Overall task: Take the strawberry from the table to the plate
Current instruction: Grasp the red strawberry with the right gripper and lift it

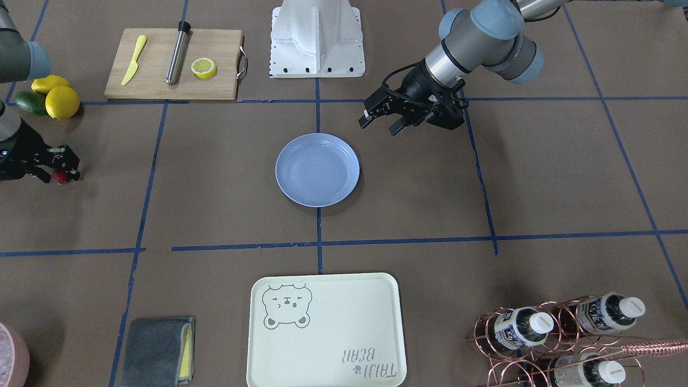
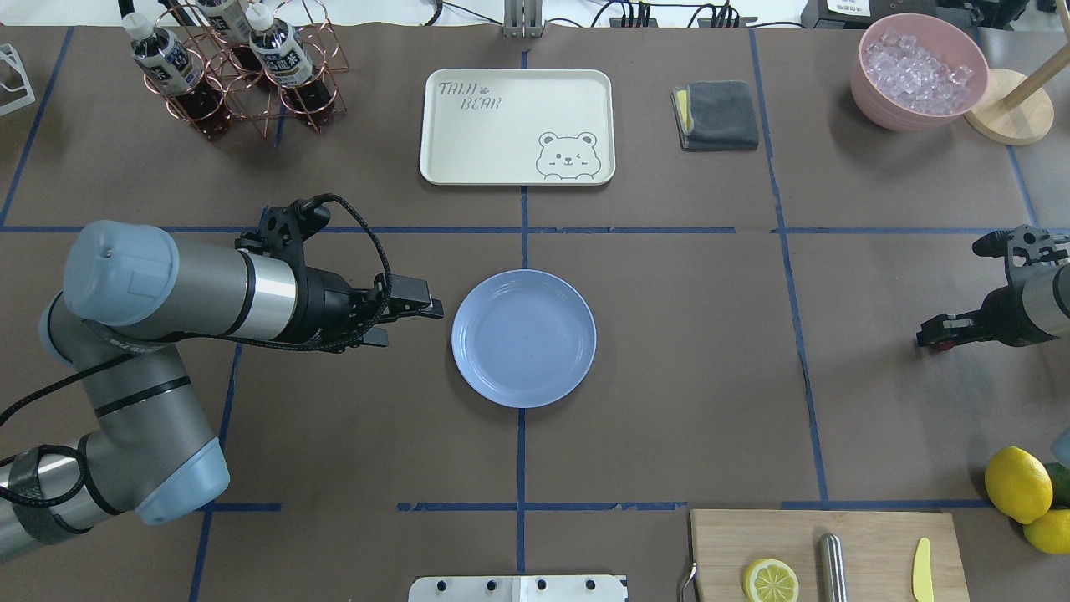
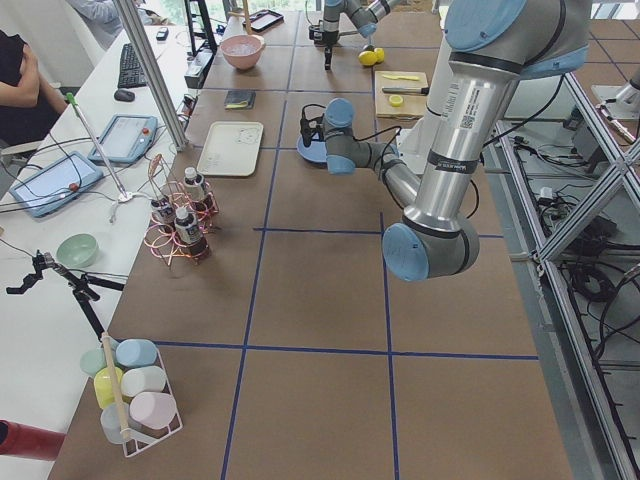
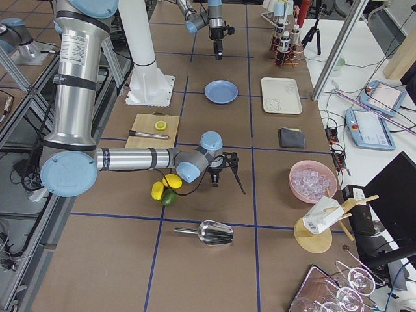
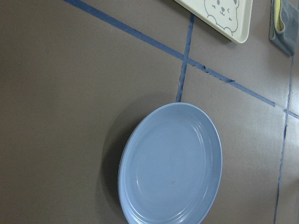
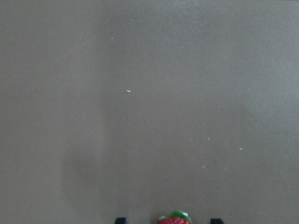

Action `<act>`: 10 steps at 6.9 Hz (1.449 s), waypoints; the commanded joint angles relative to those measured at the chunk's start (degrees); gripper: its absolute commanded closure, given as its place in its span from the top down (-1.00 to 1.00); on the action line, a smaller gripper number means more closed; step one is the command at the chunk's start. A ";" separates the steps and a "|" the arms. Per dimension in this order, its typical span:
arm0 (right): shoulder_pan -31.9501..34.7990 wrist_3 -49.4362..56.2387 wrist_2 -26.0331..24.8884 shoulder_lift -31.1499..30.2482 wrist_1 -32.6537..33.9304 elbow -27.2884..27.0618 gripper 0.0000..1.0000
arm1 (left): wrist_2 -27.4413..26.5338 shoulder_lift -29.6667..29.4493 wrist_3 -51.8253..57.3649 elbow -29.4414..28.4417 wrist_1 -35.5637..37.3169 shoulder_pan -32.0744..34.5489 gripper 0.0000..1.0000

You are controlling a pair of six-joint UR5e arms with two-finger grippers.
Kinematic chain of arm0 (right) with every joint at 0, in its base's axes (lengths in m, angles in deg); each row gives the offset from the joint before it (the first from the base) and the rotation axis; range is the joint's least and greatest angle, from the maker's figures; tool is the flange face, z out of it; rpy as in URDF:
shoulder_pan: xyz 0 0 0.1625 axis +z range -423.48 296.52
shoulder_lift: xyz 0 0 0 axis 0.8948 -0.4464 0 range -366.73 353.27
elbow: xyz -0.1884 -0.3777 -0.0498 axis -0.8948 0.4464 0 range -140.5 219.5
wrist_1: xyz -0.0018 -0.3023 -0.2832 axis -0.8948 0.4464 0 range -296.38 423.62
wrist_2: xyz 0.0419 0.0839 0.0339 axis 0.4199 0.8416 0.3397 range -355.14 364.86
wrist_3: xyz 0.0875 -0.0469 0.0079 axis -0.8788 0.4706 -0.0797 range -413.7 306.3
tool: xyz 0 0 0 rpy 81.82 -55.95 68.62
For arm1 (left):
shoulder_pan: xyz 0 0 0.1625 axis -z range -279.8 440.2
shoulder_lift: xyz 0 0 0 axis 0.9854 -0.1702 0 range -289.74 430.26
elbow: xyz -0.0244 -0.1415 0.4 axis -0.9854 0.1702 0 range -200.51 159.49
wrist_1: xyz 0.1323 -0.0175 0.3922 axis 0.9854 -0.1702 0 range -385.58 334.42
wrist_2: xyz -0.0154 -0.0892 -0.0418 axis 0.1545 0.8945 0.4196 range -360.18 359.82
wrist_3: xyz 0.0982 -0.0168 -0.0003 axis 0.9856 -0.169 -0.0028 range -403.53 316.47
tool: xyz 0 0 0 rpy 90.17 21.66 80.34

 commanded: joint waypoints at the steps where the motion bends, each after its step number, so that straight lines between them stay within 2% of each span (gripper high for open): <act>1: 0.02 -0.07 0.73 -0.07 0.21 -1.19 -1.00 | -0.01 0.00 -0.07 0.12 0.00 0.06 1.00; 2: 0.10 -1.63 4.04 -0.07 1.52 -5.72 -1.00 | -0.01 0.00 0.02 0.29 0.00 0.06 1.00; 3: -1.11 -10.52 4.60 1.24 5.88 -12.29 -1.00 | -0.01 0.09 -0.07 0.81 0.00 0.15 1.00; 4: -3.21 -18.27 4.60 5.25 8.27 -14.88 -1.00 | -0.01 1.04 0.02 1.34 0.00 0.41 1.00; 5: -6.98 -26.61 3.39 10.51 8.47 -15.17 -1.00 | 0.08 2.36 0.63 1.70 -0.09 1.37 0.99; 6: -13.19 -38.01 -0.80 17.62 9.95 -15.08 -1.00 | -0.01 2.81 1.25 1.70 -0.09 2.34 0.98; 7: -19.00 -43.17 -6.50 24.39 15.53 -15.00 -1.00 | 0.08 4.81 5.60 1.70 0.00 2.43 0.97; 8: -22.97 -43.48 -11.87 32.81 26.12 -14.12 -1.00 | 0.08 7.44 10.00 2.05 0.00 4.61 0.96; 9: -24.31 -44.18 -14.18 41.16 31.88 -9.50 -1.00 | 0.17 10.95 12.74 3.88 0.00 6.55 0.95; 10: -25.11 -47.58 -15.86 46.46 31.76 -3.19 -1.00 | 0.43 14.73 15.20 6.59 0.00 7.78 0.95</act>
